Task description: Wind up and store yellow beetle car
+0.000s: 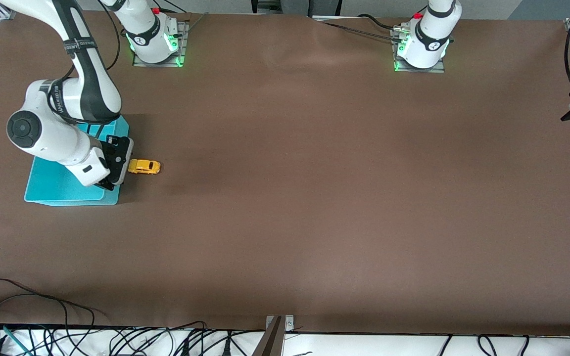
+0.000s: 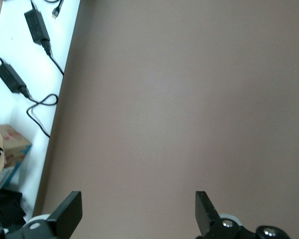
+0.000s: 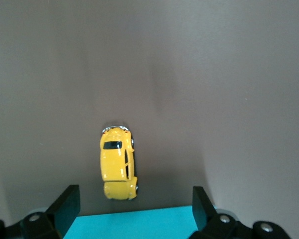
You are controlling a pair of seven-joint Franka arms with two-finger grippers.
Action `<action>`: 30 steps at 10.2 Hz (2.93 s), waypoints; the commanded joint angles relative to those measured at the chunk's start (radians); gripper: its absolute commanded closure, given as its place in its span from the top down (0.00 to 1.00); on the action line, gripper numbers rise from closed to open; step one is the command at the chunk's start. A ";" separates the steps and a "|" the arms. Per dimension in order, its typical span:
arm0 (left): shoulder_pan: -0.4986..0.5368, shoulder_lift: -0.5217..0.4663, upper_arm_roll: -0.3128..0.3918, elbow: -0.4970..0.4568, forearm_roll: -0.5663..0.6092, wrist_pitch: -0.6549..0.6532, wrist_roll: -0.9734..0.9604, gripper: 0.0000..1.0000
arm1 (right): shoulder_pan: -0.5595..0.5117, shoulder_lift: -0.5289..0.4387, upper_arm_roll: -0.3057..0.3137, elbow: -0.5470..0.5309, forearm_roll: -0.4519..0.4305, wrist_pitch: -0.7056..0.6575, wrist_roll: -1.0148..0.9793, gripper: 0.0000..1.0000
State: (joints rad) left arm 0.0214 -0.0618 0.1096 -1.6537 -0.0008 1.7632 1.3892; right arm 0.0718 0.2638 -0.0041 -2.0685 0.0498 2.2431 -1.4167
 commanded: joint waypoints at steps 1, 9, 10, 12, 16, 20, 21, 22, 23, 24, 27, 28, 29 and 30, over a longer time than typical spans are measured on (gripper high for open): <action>-0.015 0.008 -0.025 0.071 0.054 -0.105 -0.172 1.00 | -0.006 0.006 0.003 -0.092 -0.016 0.129 -0.059 1.00; -0.043 0.008 -0.120 0.104 0.054 -0.238 -0.847 1.00 | -0.014 0.065 0.003 -0.185 -0.011 0.273 -0.062 1.00; -0.043 0.008 -0.111 0.123 0.053 -0.238 -0.849 1.00 | -0.012 0.065 0.003 -0.191 -0.013 0.274 -0.062 1.00; -0.038 0.017 -0.107 0.132 0.051 -0.235 -0.858 1.00 | -0.012 0.068 0.003 -0.209 -0.013 0.311 -0.062 1.00; -0.040 0.016 -0.136 0.121 0.038 -0.238 -1.323 1.00 | -0.011 0.087 0.004 -0.234 -0.013 0.366 -0.062 1.00; -0.028 0.013 -0.139 0.101 0.003 -0.240 -1.428 1.00 | -0.010 0.094 0.006 -0.237 -0.013 0.386 -0.065 0.46; -0.024 0.013 -0.139 0.101 -0.001 -0.241 -1.444 1.00 | -0.010 0.094 0.006 -0.236 -0.013 0.395 -0.083 0.25; -0.024 0.014 -0.139 0.101 -0.001 -0.243 -1.446 1.00 | -0.010 0.094 0.006 -0.236 -0.013 0.398 -0.093 0.05; -0.020 0.016 -0.139 0.101 -0.002 -0.241 -1.440 1.00 | -0.010 0.092 0.006 -0.236 -0.013 0.398 -0.093 0.00; 0.027 0.016 -0.213 0.103 -0.005 -0.244 -1.449 1.00 | -0.007 0.059 0.007 -0.231 -0.013 0.388 -0.090 0.00; 0.075 0.019 -0.252 0.106 -0.007 -0.246 -1.447 1.00 | -0.004 -0.061 0.050 -0.210 -0.010 0.255 -0.021 0.00; 0.075 0.028 -0.252 0.115 -0.005 -0.248 -1.449 1.00 | -0.004 -0.102 0.056 -0.197 -0.010 0.215 -0.005 0.00; 0.078 0.034 -0.249 0.121 -0.008 -0.257 -1.446 1.00 | -0.004 -0.147 0.059 -0.173 -0.010 0.149 -0.004 0.00; 0.080 0.036 -0.248 0.120 -0.007 -0.260 -1.449 1.00 | -0.006 -0.182 0.050 -0.144 -0.011 0.082 -0.007 0.00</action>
State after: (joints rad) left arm 0.0836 -0.0426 -0.1299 -1.5626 0.0123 1.5281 -0.0540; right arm 0.0716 0.1532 0.0482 -2.2335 0.0487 2.4158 -1.4402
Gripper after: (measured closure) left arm 0.000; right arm 0.546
